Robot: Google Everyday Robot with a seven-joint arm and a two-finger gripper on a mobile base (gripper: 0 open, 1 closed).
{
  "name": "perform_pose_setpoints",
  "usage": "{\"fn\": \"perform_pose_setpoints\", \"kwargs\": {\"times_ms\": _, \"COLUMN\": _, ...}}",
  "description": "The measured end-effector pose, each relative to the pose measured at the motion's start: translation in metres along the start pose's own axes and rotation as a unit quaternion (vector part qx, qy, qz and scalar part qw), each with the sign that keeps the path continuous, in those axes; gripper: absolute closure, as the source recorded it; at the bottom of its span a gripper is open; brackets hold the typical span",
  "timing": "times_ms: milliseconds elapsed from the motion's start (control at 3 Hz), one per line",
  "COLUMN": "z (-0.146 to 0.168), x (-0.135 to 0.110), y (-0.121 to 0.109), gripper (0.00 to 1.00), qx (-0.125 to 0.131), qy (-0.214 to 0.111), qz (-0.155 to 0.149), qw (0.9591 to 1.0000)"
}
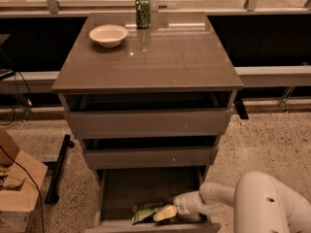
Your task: Pick green jalapeno chip bag from bottom drawer and place on counter
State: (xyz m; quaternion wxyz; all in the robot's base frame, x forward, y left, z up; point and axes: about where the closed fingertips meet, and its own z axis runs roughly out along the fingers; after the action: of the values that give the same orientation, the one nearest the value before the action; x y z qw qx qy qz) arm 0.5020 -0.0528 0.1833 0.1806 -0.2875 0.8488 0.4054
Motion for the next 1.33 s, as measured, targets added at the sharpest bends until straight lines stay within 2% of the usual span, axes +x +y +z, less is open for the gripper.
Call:
{"fn": "perform_pose_setpoints", "kwargs": {"times_ms": 333, "z": 0.010, "x": 0.012, "y": -0.011, "gripper": 0.27, "qx": -0.001, "qy": -0.017, "qz": 0.034, "qw": 0.9993}}
{"fn": "perform_pose_setpoints", "kwargs": {"times_ms": 667, "z": 0.015, "x": 0.014, "y": -0.012, "gripper": 0.49, "qx": -0.005, "qy": -0.018, "qz": 0.041, "qw": 0.9990}}
{"fn": "perform_pose_setpoints", "kwargs": {"times_ms": 1333, "z": 0.013, "x": 0.007, "y": 0.000, "gripper": 0.95, "qx": -0.010, "qy": -0.041, "qz": 0.035, "qw": 0.9985}}
